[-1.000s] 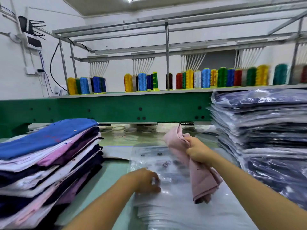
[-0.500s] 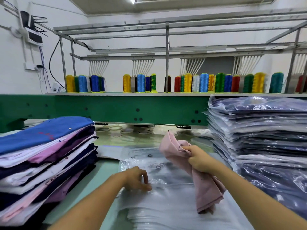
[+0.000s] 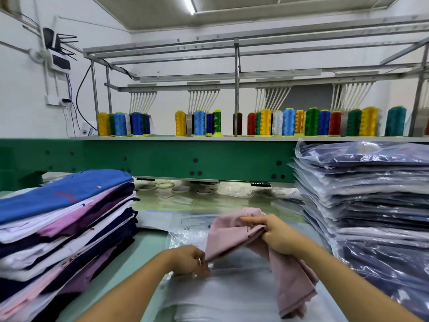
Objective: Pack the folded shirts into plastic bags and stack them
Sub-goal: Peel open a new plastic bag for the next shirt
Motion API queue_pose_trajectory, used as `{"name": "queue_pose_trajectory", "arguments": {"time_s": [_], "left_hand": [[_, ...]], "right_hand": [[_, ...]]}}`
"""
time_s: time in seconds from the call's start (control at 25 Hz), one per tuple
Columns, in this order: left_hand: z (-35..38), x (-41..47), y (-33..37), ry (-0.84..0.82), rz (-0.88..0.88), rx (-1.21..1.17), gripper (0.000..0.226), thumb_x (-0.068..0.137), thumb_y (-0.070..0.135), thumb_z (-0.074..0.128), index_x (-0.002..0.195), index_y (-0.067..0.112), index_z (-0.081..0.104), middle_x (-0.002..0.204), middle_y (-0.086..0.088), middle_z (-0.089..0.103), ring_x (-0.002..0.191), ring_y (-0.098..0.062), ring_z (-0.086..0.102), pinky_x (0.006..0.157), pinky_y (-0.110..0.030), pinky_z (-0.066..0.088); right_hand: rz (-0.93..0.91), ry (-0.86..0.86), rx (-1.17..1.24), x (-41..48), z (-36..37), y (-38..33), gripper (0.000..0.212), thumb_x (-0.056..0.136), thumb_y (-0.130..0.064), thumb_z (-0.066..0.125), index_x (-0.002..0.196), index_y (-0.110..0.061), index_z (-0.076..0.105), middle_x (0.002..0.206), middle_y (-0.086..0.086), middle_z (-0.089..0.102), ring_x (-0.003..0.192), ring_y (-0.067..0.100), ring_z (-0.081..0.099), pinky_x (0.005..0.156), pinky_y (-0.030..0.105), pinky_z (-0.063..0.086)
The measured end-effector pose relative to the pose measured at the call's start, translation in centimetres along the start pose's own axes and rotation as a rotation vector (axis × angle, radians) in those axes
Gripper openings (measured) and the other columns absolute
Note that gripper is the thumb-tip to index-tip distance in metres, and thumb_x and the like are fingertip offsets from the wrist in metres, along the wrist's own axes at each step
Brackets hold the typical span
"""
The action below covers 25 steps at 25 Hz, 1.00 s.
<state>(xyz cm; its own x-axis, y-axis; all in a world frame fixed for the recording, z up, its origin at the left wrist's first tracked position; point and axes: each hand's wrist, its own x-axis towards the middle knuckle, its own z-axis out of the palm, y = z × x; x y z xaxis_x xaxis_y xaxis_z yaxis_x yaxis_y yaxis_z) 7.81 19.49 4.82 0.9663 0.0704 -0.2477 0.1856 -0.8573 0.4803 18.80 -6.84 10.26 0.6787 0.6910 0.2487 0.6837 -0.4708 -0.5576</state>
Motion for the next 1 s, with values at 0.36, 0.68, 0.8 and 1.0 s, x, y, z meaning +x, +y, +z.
{"name": "queue_pose_trajectory", "arguments": {"time_s": [0.36, 0.68, 0.8, 1.0], "left_hand": [[0.0, 1.8, 0.9, 0.404, -0.001, -0.082, 0.024, 0.083, 0.021, 0.053, 0.104, 0.012, 0.047, 0.098, -0.020, 0.066, 0.085, -0.038, 0.063, 0.066, -0.040, 0.048], [-3.2, 3.7, 2.7, 0.640, 0.082, -0.388, 0.017, 0.103, 0.021, 0.054, 0.088, 0.012, 0.056, 0.082, -0.001, 0.074, 0.066, -0.018, 0.067, 0.049, -0.032, 0.051], [-3.7, 3.2, 3.7, 0.623, 0.188, -0.118, 0.013, 0.103, 0.027, 0.051, 0.090, 0.022, 0.054, 0.087, 0.003, 0.071, 0.072, -0.022, 0.067, 0.058, -0.043, 0.058], [-2.1, 2.9, 5.0, 0.572, 0.271, 0.313, 0.006, 0.102, 0.032, 0.047, 0.101, 0.027, 0.047, 0.101, -0.003, 0.069, 0.086, -0.030, 0.061, 0.069, -0.039, 0.050]], "right_hand": [[-0.051, 0.076, 0.125, 0.4, -1.8, -0.7, 0.082, 0.078, 0.016, 0.035, 0.133, -0.037, 0.065, 0.137, -0.009, 0.060, 0.127, 0.007, 0.053, 0.092, -0.003, 0.035], [-0.069, -0.095, -0.050, -0.6, 0.6, 1.3, 0.083, 0.076, 0.008, 0.034, 0.136, -0.044, 0.060, 0.146, -0.013, 0.055, 0.134, 0.007, 0.049, 0.113, 0.020, 0.035], [-0.052, -0.152, -0.119, 0.2, 1.7, 2.1, 0.080, 0.078, 0.006, 0.035, 0.141, -0.039, 0.057, 0.149, -0.011, 0.052, 0.138, 0.010, 0.045, 0.116, 0.025, 0.033], [0.018, -0.117, -0.160, 3.3, 2.1, 1.5, 0.065, 0.087, 0.009, 0.038, 0.140, -0.020, 0.060, 0.145, -0.001, 0.057, 0.135, 0.017, 0.050, 0.113, 0.027, 0.037]]}}
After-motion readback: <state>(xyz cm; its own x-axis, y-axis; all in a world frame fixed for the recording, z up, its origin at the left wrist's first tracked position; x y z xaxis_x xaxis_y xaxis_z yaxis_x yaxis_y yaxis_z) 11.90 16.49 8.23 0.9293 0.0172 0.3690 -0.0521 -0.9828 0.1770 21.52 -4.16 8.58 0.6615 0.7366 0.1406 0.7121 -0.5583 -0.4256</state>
